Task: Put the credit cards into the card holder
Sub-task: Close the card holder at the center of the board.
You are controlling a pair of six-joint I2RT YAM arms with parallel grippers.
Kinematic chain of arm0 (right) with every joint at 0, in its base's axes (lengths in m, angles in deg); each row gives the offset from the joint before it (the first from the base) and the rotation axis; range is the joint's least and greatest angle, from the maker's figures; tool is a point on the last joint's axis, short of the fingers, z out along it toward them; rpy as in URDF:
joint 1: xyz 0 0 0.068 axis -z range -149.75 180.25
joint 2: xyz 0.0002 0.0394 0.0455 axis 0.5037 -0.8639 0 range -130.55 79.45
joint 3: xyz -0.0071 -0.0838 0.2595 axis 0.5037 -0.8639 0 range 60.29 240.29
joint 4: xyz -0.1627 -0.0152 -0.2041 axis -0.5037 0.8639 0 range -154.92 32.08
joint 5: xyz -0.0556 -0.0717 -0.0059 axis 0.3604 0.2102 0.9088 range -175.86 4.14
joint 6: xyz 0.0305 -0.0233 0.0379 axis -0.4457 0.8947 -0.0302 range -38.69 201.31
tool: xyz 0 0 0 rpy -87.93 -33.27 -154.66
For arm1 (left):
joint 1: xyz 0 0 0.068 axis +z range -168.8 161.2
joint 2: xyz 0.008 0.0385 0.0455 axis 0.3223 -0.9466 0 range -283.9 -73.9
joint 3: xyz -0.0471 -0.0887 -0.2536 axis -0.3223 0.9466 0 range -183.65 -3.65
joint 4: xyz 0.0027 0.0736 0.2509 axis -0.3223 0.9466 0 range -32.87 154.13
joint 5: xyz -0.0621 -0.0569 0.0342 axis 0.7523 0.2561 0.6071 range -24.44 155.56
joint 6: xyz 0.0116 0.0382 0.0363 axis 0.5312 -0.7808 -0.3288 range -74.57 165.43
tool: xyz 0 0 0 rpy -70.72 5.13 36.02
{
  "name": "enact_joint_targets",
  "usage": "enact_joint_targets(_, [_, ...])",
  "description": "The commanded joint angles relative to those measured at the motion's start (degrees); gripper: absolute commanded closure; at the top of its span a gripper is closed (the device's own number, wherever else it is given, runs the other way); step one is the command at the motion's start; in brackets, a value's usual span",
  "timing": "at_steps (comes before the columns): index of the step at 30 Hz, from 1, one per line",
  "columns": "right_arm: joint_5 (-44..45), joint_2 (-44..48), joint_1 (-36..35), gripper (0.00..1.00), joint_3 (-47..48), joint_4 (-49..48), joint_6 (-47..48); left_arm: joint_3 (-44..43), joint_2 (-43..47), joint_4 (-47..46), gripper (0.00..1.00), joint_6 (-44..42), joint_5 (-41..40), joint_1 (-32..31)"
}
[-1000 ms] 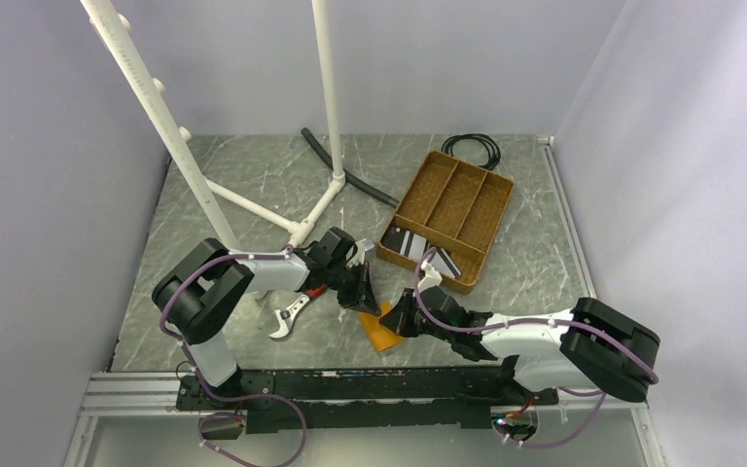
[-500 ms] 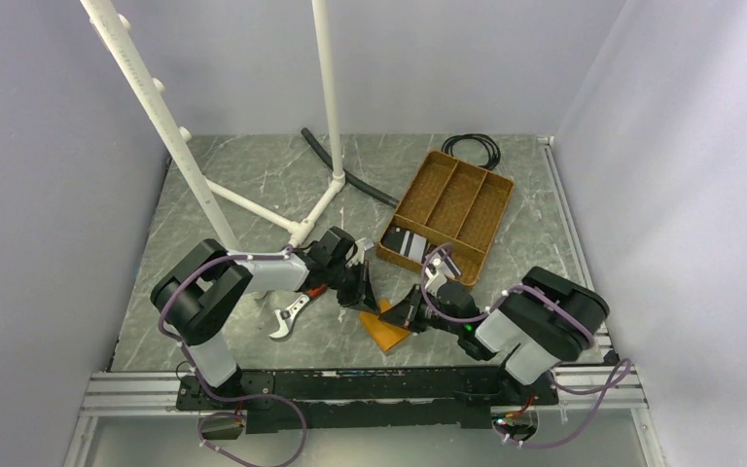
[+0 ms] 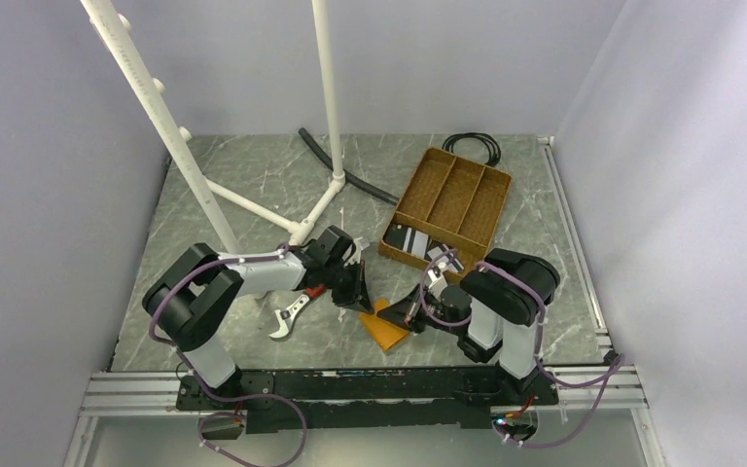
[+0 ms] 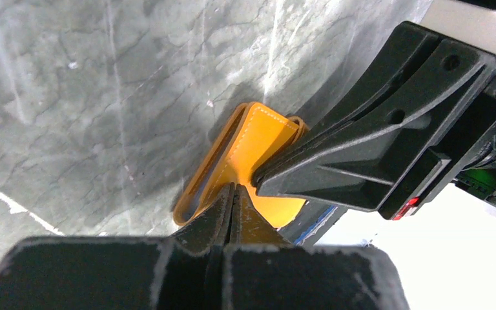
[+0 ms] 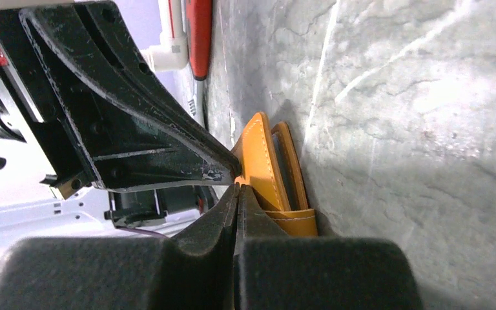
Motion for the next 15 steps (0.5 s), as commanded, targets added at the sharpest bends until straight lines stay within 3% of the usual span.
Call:
enact_joint_targets(1, [12.99,-4.13,1.41,1.0,-8.71,14.38,0.91,-0.76,2.27,5.84,1.0,-2.76,-4.36,0.11])
enact_joint_targets(5, [11.69,-9.13,1.06,1.0,-6.93,11.82,0.96,-2.28,4.58,8.02,1.0,-3.35,-4.58,0.1])
enact_joint_targets(7, [11.56,-8.44,0.8,1.0,-6.09,14.51,1.45,-3.27,6.67,9.54,1.0,-3.69,-4.66,0.11])
enact_joint_targets(11, [9.4,-4.67,0.8,1.0,-7.0,9.17,5.81,-5.7,10.55,12.89,1.0,-4.67,-3.93,0.02])
enact_joint_targets(13, [7.81,3.48,0.23,1.0,-5.23,17.54,8.05,-6.77,12.14,14.61,1.0,-5.12,-3.76,0.08])
enact_joint_targets(15, [7.93,15.16,-2.0,1.0,-0.22,34.86,11.57,-7.6,13.61,15.8,0.93,-5.47,-3.56,0.02])
